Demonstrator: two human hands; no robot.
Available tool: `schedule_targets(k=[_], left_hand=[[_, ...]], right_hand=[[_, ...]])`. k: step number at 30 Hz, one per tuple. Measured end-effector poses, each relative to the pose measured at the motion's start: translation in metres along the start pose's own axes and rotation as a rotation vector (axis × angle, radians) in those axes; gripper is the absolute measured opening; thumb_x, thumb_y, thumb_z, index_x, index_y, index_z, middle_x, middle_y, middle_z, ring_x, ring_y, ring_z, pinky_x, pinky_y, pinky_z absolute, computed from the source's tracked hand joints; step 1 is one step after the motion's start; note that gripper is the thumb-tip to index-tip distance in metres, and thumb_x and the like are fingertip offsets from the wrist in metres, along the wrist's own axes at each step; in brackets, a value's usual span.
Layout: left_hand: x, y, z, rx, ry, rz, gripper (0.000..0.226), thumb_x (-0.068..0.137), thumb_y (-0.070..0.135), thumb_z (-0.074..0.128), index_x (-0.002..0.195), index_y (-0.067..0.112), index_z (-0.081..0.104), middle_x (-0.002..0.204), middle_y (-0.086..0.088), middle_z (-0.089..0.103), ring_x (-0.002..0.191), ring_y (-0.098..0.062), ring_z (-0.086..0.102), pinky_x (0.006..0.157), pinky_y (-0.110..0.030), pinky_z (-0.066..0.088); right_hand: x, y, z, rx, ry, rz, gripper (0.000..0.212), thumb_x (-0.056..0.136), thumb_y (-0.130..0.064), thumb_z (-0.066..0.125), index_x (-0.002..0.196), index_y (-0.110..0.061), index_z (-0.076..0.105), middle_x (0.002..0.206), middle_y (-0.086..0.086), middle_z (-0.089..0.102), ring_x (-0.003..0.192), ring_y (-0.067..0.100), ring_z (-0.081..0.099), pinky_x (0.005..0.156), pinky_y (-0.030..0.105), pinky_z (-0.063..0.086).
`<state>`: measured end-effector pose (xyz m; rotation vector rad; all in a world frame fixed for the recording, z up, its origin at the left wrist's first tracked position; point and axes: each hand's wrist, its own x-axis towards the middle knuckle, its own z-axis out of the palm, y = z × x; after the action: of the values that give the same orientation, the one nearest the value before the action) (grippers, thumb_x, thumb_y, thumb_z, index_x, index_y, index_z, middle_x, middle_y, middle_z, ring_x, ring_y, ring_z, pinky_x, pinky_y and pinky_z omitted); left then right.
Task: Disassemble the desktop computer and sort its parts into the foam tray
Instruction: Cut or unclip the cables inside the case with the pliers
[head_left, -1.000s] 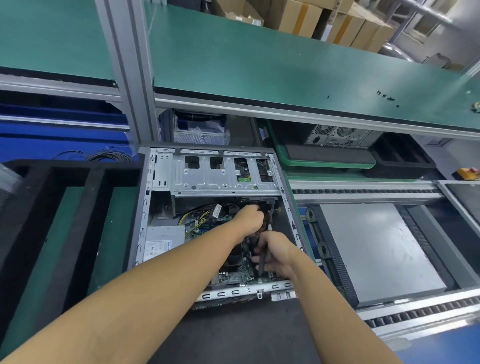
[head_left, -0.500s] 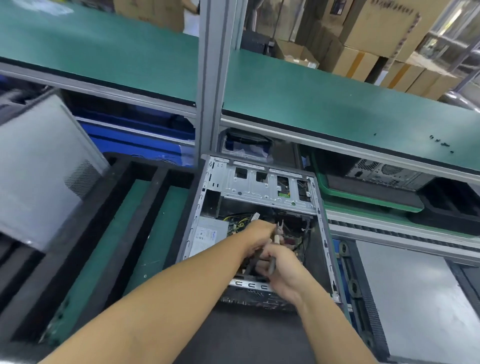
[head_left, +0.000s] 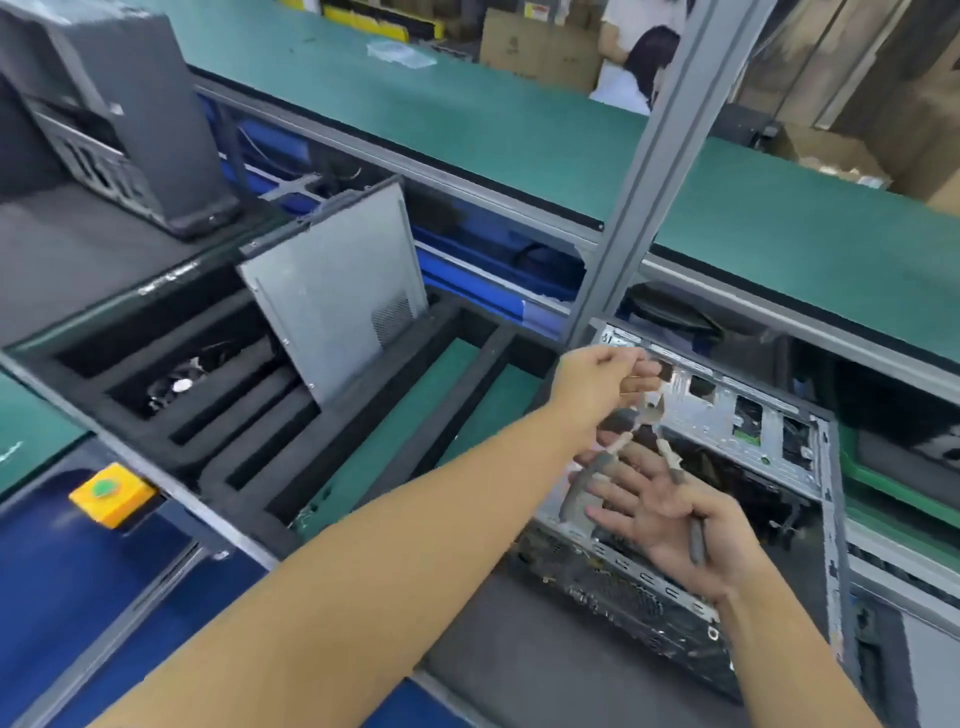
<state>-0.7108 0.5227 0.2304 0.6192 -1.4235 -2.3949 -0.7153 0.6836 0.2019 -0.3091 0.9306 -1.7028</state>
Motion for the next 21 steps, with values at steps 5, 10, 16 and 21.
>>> schedule_targets(k=[5,10,16,21], left_hand=[[-0.022,0.017,-0.089,-0.002,0.137,-0.071,0.017,0.103,0.01,0.046,0.105,0.005,0.062,0.09,-0.01,0.071,0.067,-0.015,0.067,0.054,-0.021,0.055],[-0.069,0.017,-0.204,0.206,0.184,-0.121,0.026,0.103,0.005,0.045,0.085,0.011,0.063,0.066,0.0,0.056,0.04,-0.001,0.045,0.036,-0.014,0.031],[-0.15,0.024,-0.391,-0.017,0.267,-0.364,0.043,0.1,0.052,0.047,0.086,0.017,0.066,0.073,0.001,0.064,0.063,-0.016,0.056,0.064,-0.031,0.046],[-0.234,0.044,-0.53,0.137,0.163,-0.39,0.039,0.088,0.063,0.056,0.088,0.028,0.071,0.08,0.008,0.067,0.077,-0.013,0.064,0.066,-0.028,0.052]], right_hand=[[0.035,0.034,0.055,-0.02,-0.195,0.149,0.082,0.069,-0.001,0.052,0.149,-0.003,0.035,0.15,0.026,0.039,0.119,0.04,0.056,0.087,0.045,0.057],[0.088,0.101,0.107,-0.195,-0.091,0.31,0.073,0.073,-0.007,0.05,0.145,-0.012,0.038,0.134,0.025,0.057,0.074,0.033,0.068,0.038,0.027,0.046],[0.181,0.219,0.215,-0.436,-0.16,0.47,0.061,0.066,-0.024,0.076,0.124,-0.015,0.061,0.126,0.013,0.067,0.05,0.018,0.054,0.032,0.019,0.027],[0.256,0.325,0.307,-0.691,-0.129,0.488,0.019,0.084,-0.017,0.064,0.101,-0.009,0.068,0.105,0.021,0.071,0.049,0.019,0.048,0.037,0.021,0.027]])
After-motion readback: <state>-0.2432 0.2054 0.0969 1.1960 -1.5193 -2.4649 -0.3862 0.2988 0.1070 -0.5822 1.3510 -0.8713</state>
